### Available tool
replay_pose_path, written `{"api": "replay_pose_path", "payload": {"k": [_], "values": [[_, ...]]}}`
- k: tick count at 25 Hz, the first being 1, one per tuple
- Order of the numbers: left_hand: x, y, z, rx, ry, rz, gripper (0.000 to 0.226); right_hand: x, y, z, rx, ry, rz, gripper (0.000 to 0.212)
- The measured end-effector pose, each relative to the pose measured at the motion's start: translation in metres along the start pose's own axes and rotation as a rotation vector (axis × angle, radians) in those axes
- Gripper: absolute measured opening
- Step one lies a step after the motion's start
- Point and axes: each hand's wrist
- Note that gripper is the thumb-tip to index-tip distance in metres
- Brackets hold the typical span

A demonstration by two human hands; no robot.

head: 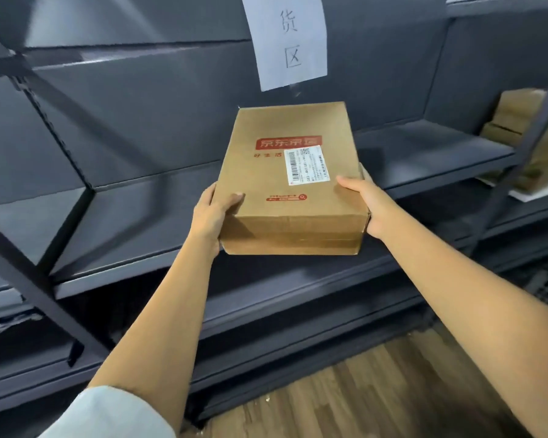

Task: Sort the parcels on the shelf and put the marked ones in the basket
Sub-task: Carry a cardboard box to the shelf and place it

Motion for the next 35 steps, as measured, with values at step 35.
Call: {"api": "replay_pose_path", "payload": {"k": [35], "values": [[-0.19,0.355,0.176,0.321,-0.246,1.282,0.071,-0.369,-0.259,-0.132,0.276,-0.146,-1.277,0.062]]}}
Point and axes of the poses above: each hand's wrist, its own x-axis towards the middle knuckle, its own y-axis out of the palm, z = x × y, and after that the axes turned 3 degrees about -y, right-handed
